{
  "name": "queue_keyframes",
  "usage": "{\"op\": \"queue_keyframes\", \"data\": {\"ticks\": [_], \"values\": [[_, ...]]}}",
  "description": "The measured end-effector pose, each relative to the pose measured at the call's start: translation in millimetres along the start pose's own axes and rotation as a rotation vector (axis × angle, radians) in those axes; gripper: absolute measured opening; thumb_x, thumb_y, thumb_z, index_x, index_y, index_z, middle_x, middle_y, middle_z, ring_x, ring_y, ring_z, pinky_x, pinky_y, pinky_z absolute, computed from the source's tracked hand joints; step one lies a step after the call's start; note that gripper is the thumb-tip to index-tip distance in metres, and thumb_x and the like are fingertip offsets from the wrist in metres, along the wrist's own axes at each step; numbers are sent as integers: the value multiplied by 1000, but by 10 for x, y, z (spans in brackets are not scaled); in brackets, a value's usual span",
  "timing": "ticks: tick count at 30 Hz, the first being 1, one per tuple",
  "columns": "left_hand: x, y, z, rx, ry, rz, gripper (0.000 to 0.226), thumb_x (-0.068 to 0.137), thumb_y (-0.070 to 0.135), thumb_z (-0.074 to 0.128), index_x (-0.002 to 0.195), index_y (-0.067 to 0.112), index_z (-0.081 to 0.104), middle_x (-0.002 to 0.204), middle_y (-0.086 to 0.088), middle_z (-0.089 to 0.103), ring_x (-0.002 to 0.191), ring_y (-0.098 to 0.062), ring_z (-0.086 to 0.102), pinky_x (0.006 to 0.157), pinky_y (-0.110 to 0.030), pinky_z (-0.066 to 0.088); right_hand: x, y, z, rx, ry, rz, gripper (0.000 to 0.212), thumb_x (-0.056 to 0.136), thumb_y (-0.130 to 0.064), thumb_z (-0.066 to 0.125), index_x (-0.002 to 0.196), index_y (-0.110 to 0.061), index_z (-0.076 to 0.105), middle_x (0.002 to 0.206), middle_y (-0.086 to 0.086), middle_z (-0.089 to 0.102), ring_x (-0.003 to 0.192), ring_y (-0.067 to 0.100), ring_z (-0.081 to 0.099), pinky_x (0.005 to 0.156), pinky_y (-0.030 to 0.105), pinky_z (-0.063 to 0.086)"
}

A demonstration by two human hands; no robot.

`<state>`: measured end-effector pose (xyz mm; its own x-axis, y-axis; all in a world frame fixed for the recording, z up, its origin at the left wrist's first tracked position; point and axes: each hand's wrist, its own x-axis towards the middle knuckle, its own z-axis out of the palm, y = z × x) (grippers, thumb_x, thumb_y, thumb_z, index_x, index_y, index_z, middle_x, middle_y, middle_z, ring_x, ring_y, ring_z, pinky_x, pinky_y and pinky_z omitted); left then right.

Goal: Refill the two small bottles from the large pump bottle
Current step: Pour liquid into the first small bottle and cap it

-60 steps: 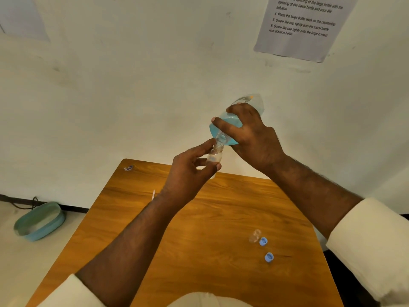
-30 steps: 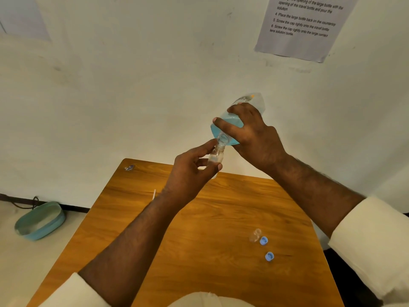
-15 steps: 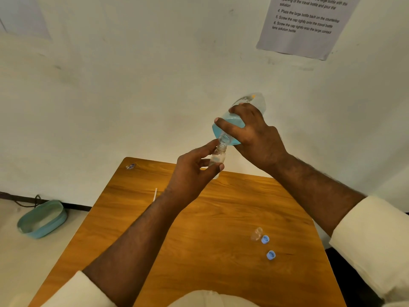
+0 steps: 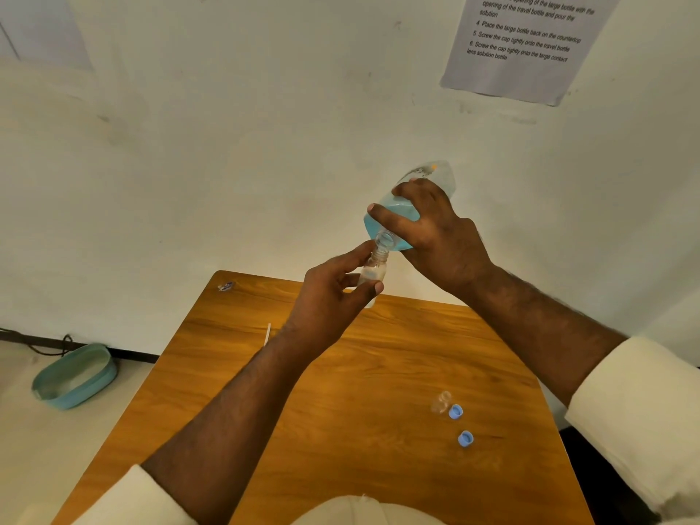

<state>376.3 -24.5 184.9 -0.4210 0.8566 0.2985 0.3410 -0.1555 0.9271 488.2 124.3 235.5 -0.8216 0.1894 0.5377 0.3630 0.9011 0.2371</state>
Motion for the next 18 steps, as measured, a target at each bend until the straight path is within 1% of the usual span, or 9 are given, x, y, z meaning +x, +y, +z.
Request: {"op": "queue_keyframes", "data": {"ticks": [8,18], "values": [[-22,6,15,9,6,10,57,87,11,67,140,19,47,138,-4,56,117,-20,60,94,-44,54,-21,-11,-21,-5,-8,2,69,69,-2,81,131,-18,53,128,24,52,122,42,47,65,50,57],[-9,3,34,5,11,27,57,87,12,68,140,21,47,136,-1,57,117,-17,60,91,-29,55,-12,10,-57,-26,-5,-11,70,69,-2,80,131,-19,53,128,23,52,122,42,47,64,49,57]]}}
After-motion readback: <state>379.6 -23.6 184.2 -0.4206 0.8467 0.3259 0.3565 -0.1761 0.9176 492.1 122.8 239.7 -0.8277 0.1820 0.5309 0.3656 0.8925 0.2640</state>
